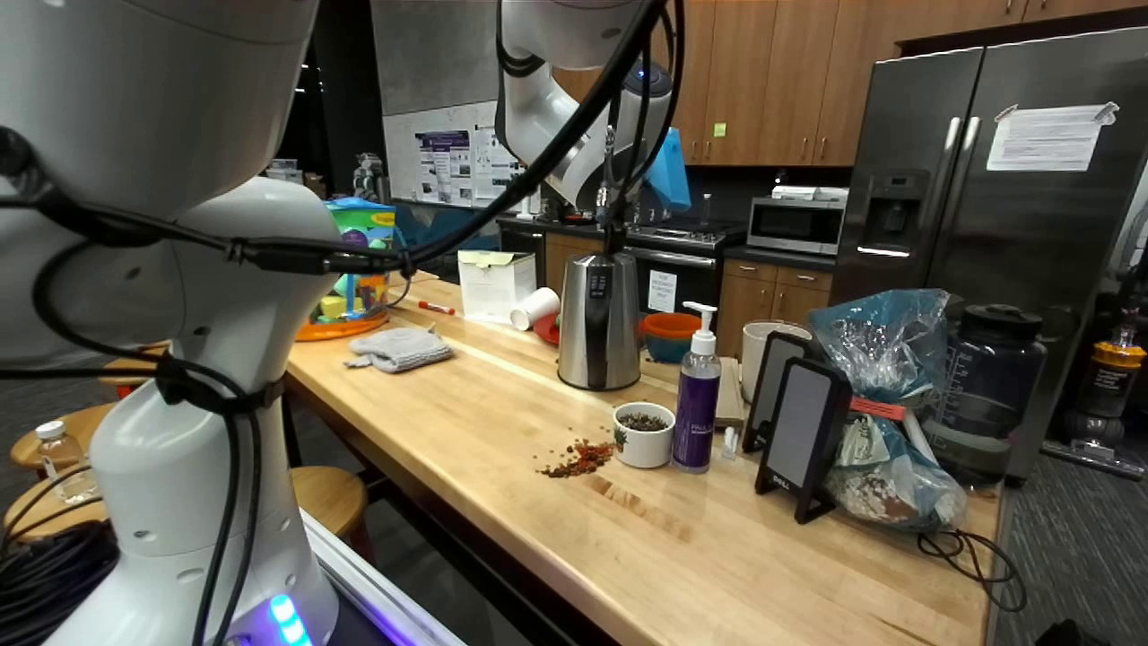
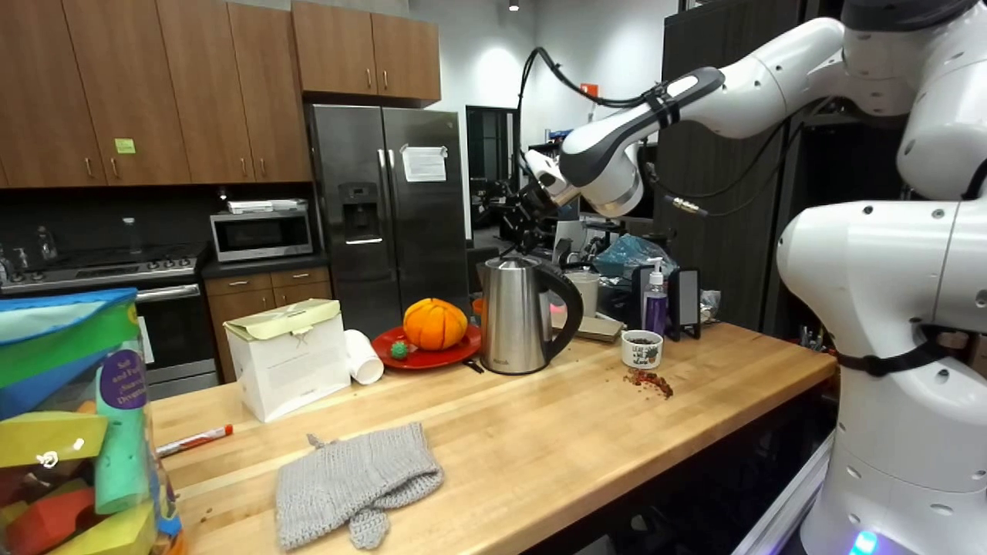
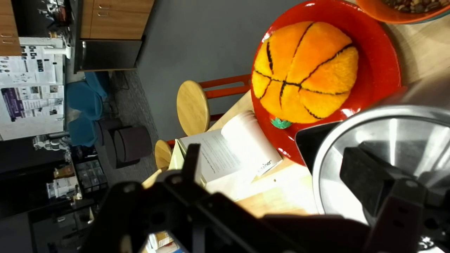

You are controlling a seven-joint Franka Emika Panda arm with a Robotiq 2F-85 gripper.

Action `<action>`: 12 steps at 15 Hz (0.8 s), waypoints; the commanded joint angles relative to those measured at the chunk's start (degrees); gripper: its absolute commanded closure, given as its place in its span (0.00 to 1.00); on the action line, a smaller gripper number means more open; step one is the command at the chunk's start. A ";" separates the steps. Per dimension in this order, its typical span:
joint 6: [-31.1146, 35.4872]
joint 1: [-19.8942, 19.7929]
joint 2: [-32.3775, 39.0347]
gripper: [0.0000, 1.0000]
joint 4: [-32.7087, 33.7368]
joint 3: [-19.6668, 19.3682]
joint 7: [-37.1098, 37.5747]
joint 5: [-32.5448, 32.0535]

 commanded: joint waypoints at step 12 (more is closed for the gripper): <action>0.25 -10.20 10.39 0.00 -2.96 12.90 3.76 -2.62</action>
